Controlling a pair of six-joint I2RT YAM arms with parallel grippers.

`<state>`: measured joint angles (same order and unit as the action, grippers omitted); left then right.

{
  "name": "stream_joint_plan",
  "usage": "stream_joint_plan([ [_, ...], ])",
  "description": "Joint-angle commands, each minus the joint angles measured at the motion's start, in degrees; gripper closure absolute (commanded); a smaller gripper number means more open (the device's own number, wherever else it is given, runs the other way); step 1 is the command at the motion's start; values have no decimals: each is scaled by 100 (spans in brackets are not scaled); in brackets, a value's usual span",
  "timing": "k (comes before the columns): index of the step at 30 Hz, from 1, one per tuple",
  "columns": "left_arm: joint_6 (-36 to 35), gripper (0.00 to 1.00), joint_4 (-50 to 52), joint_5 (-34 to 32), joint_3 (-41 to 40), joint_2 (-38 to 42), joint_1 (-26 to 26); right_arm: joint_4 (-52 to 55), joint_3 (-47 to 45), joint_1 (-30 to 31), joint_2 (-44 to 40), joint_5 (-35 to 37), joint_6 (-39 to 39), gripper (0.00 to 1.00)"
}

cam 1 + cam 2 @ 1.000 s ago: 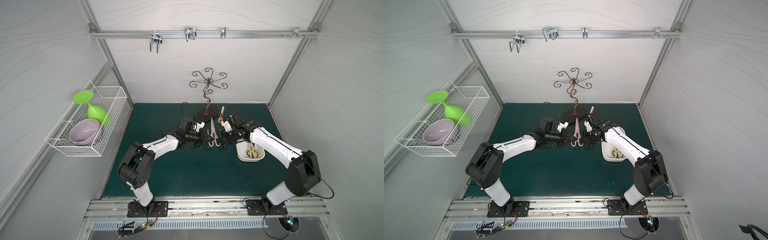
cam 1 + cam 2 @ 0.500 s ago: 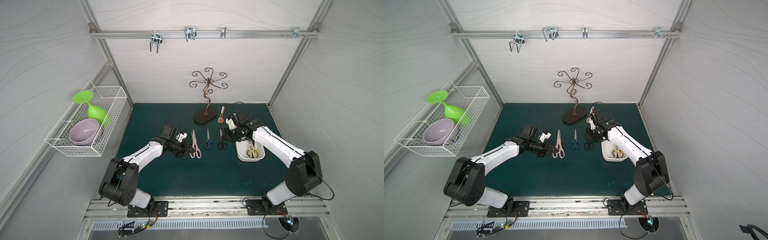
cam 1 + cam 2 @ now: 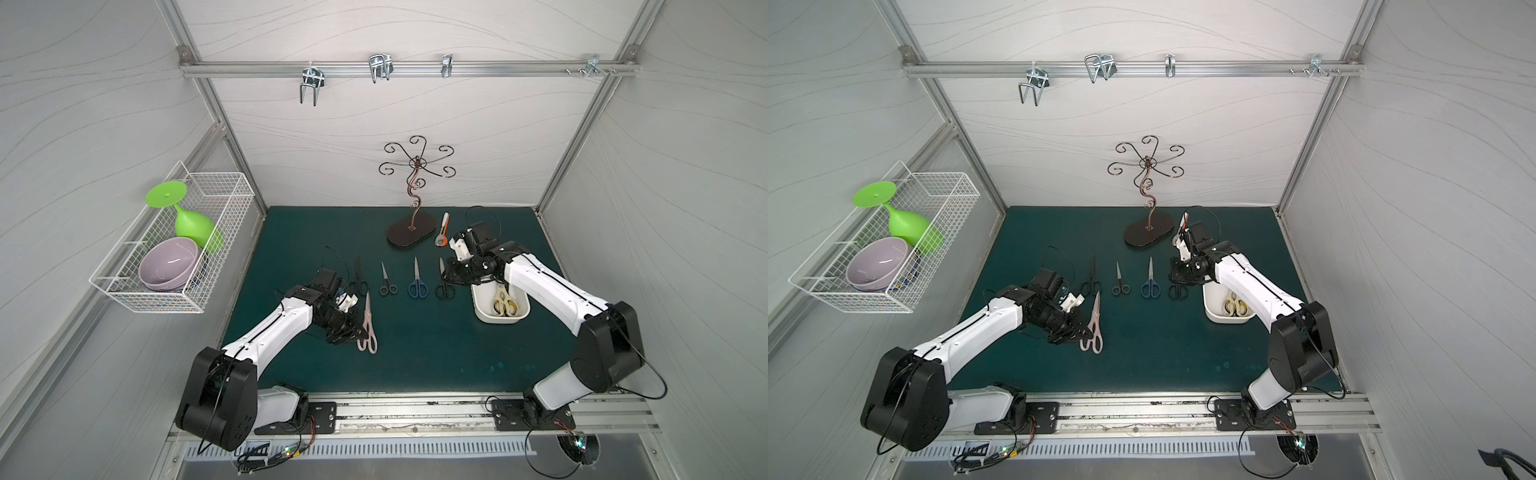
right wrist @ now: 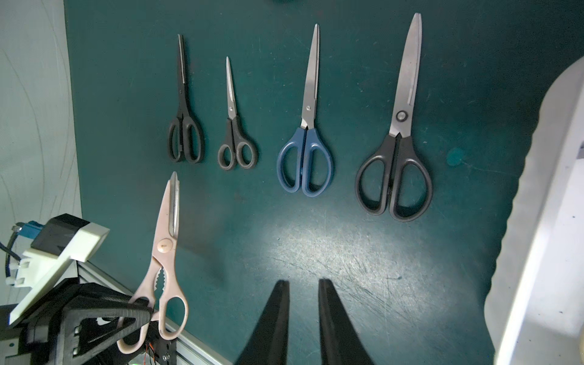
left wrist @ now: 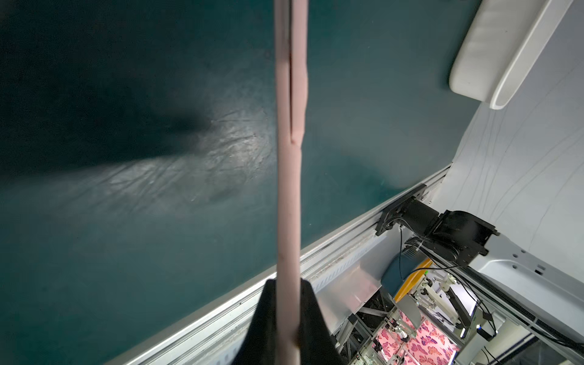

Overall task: Take the scissors out of the storage box
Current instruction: Place the scissors at the center of the board.

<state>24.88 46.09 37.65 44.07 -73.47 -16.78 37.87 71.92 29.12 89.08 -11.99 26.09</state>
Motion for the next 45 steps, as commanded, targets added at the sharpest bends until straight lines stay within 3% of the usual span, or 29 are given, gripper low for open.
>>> stream_joint_plan([
  [1, -290, 100, 331, -240, 277, -149, 69, -60, -28, 23, 39, -102, -69, 78],
  [17, -345, 100, 56, 92, 178, -817, 69, -120, -46, 18, 84, -122, -86, 79],
  [31, -148, 100, 1018, -1038, 312, -1224, 78, -137, -65, 6, 65, -5, -113, 79],
  [45, -207, 72, 1286, -1201, 417, -1576, 78, -218, -188, -89, -91, 12, -113, 79],
])
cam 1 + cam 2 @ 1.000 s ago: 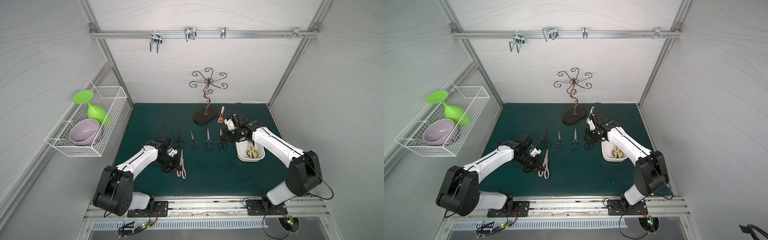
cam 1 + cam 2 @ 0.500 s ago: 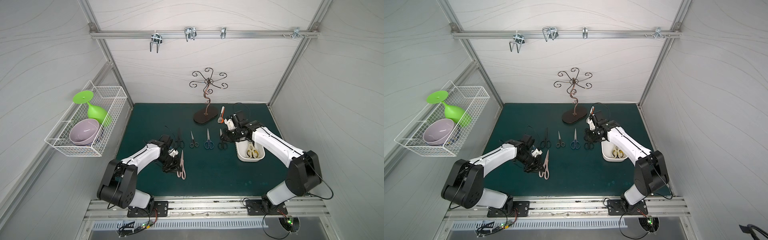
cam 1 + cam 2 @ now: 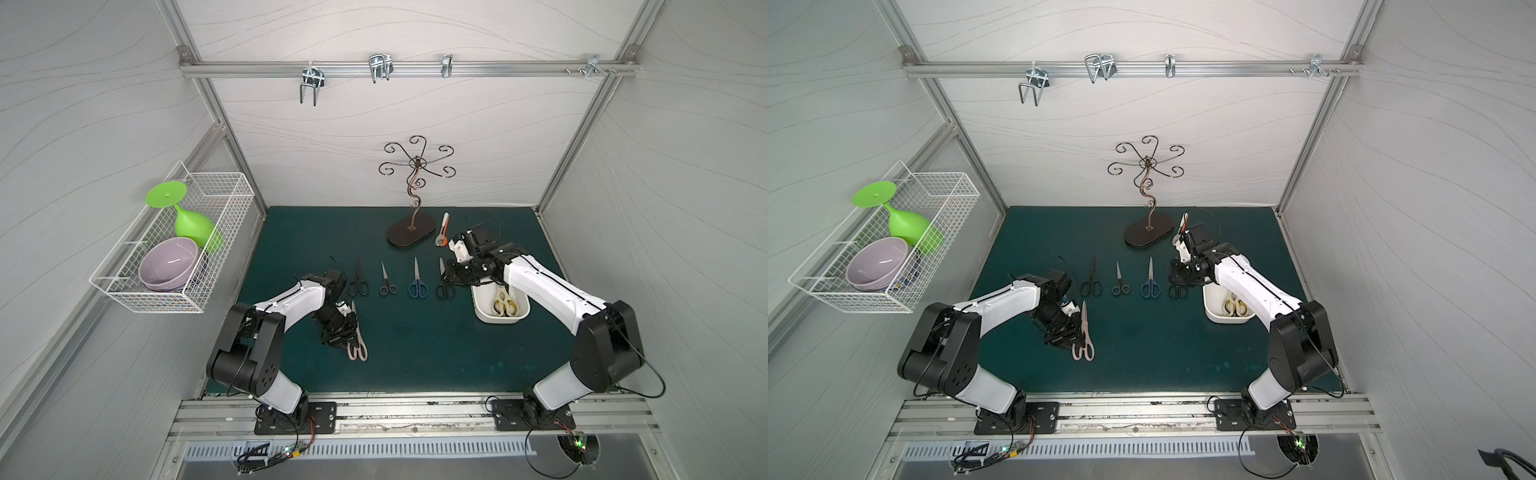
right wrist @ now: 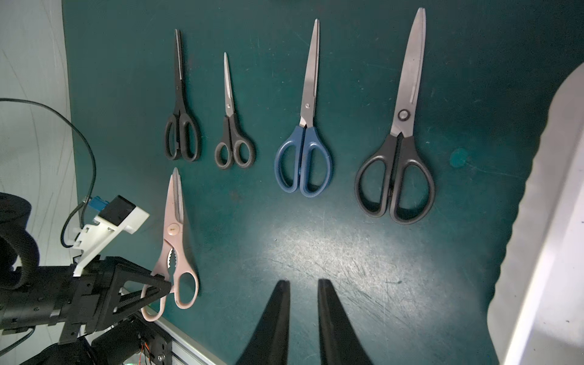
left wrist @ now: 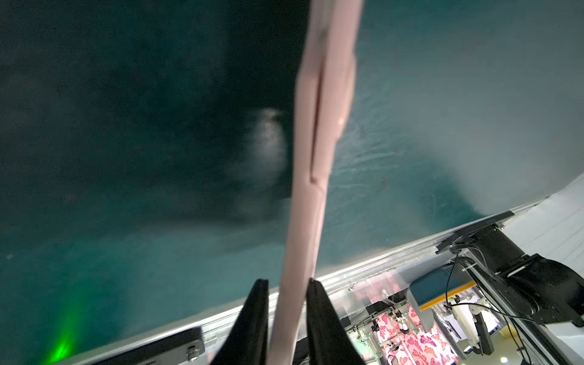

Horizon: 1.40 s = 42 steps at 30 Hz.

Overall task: Take the scissors out of the storage box
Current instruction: Place the scissors at the center of the board, then adjust the scissors at the center of the board.

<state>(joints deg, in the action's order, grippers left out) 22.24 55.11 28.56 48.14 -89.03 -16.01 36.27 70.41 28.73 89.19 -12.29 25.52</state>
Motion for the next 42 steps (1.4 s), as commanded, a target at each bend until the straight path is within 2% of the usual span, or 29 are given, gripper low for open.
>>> stream_joint_plan([
  [1, 69, 67, 402, -330, 13, 6, 6, -65, -38, -59, -98, 34, -56, 79],
  [4, 79, 59, 394, -346, 15, 46, 1, -65, -23, -69, -77, 1, -60, 79],
  [15, 71, 57, 441, -389, 37, 7, 17, -93, -45, -69, -105, -57, -21, 79],
  [18, 58, 53, 515, -478, 152, 119, 64, -99, -46, -69, -104, -51, -29, 79],
  [19, 49, 47, 527, -548, 236, 183, 105, -107, -50, -69, -102, -47, -28, 79],
  [21, 119, 1, 480, -781, 434, 314, 180, -130, -57, -69, -88, -49, -13, 79],
  [26, 280, 0, 35, -1604, 888, 381, 204, -180, -72, -65, -53, -127, 48, 79],
  [31, 322, 0, -501, -1798, 1116, -32, 204, -157, -49, -69, -69, -115, 25, 79],
  [36, 456, 1, -1289, -1899, 1147, -498, 204, -101, 21, -69, -68, -78, -25, 79],
  [42, 765, 2, -2324, -1419, 1084, -835, 196, -5, 57, -84, -70, 52, -58, 79],
])
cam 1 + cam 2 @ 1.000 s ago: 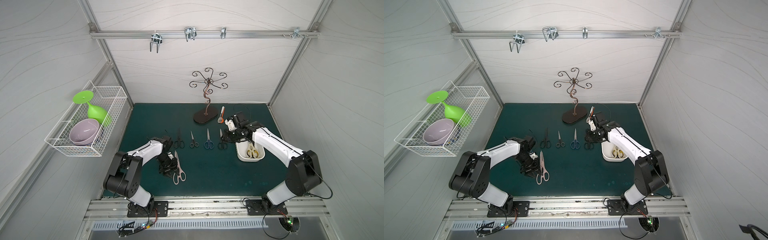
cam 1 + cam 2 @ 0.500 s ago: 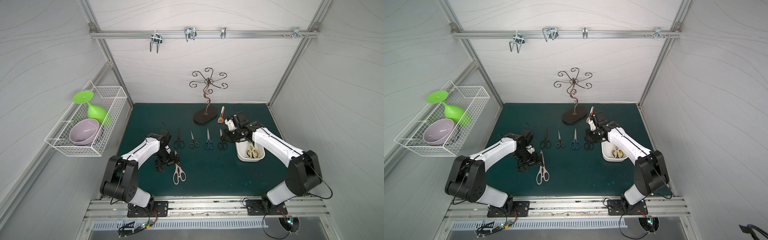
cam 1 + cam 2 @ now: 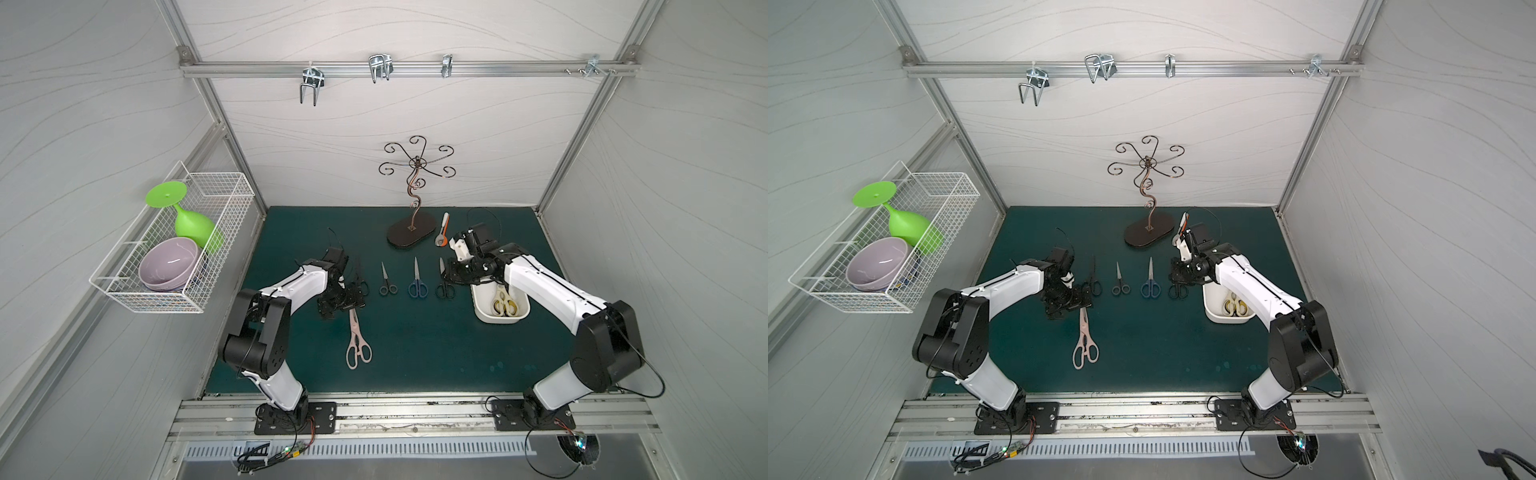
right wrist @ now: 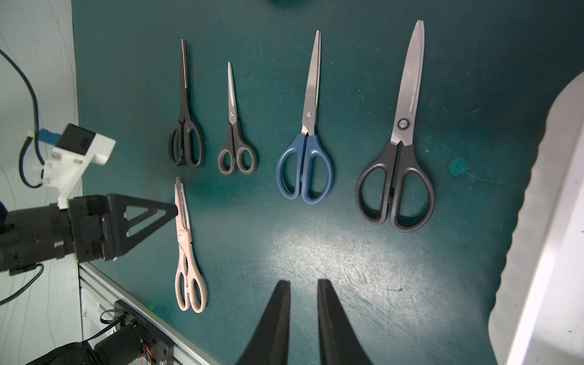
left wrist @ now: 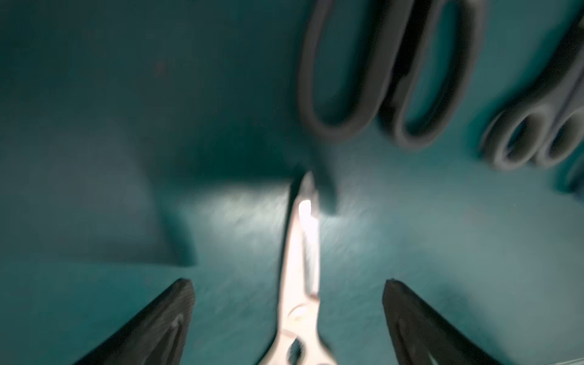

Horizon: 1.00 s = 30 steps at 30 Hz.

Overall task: Take the scissors out of the storage box
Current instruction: Adjust the scissors at the center of the board.

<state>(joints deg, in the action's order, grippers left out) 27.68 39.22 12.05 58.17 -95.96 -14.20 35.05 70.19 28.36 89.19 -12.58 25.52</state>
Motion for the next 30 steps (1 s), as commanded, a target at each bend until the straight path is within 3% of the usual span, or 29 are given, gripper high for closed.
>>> stream_joint_plan([
  [1, 269, 2, -850, 322, 87, -207, 5, 141, 84, -65, -77, 122, -92, 79],
  [10, 608, 2, -1241, 692, 143, -568, -355, 178, -120, -666, -434, 221, -30, 79],
  [16, 823, 2, -1375, 737, 159, -564, -628, 189, -153, -746, -474, 248, -11, 79],
  [24, 443, 0, -458, -152, 557, -226, -540, 230, -125, -755, -396, 275, -55, 79],
  [30, 272, 0, -243, -528, 879, 853, -470, 701, 28, -985, -281, 958, -170, 79],
])
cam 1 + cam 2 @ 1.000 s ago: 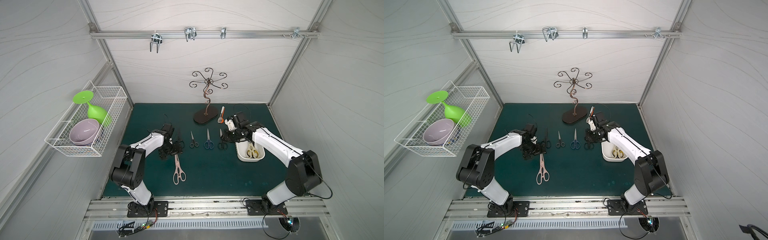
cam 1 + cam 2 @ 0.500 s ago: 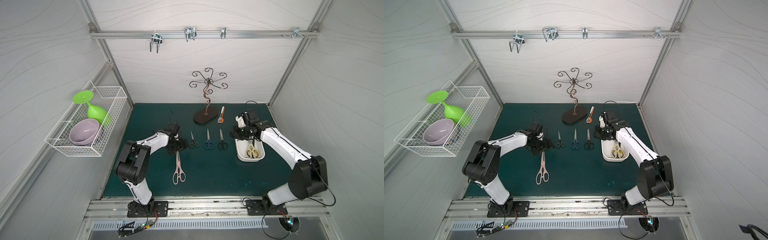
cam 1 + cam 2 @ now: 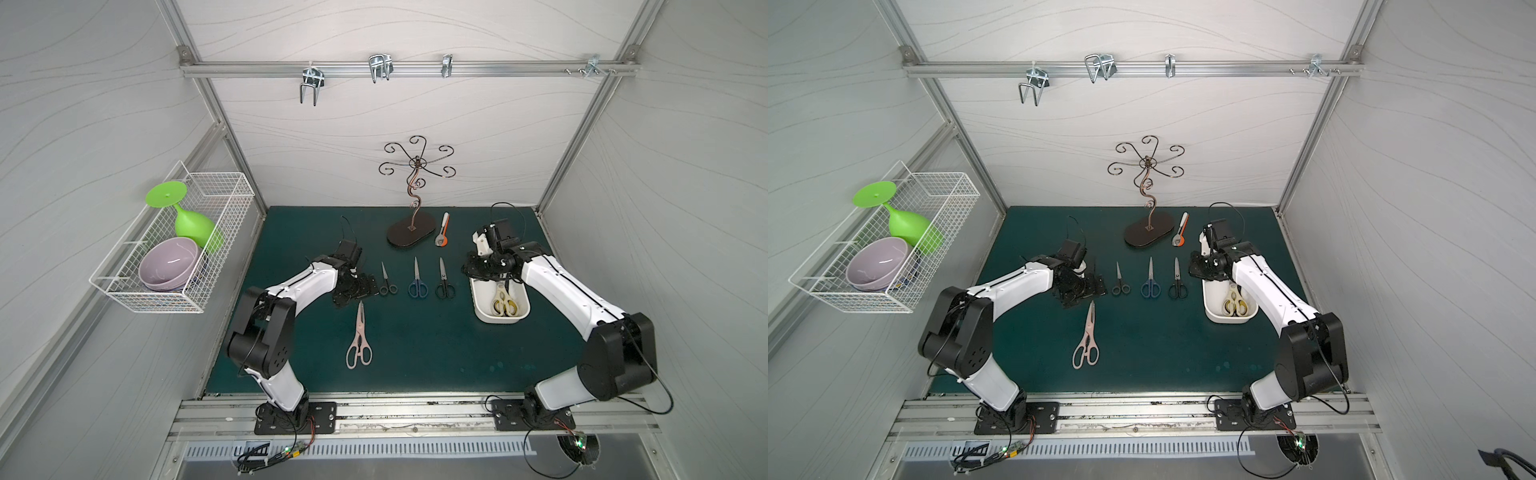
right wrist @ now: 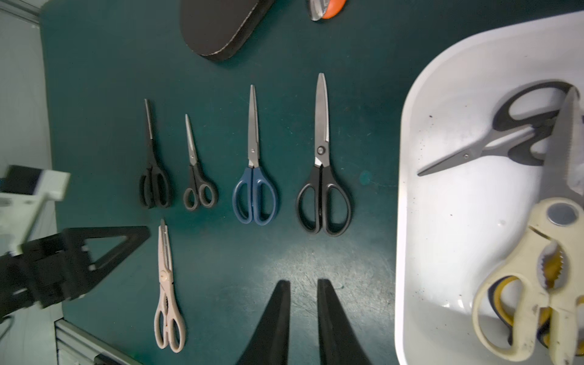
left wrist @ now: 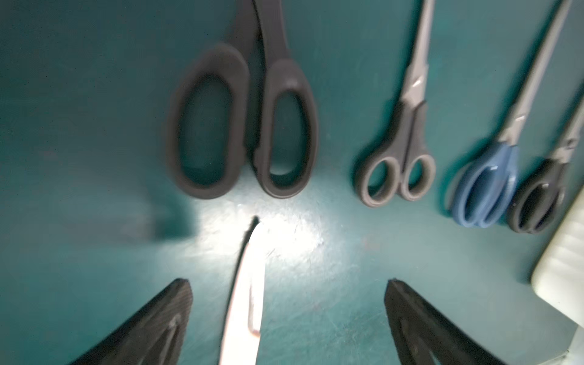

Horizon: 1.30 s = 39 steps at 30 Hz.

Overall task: Take the scissors out of the storage box
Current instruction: Adjust the scissors at the center of the board, then pick up the scissors from the storage box.

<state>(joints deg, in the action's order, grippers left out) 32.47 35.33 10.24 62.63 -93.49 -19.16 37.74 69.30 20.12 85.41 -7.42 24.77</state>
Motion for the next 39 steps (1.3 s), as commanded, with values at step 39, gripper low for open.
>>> stream_joint_plan([
  [39, -48, 0, -420, 848, 134, 1299, 746, 749, -447, -843, 1569, 1753, 185, 80],
])
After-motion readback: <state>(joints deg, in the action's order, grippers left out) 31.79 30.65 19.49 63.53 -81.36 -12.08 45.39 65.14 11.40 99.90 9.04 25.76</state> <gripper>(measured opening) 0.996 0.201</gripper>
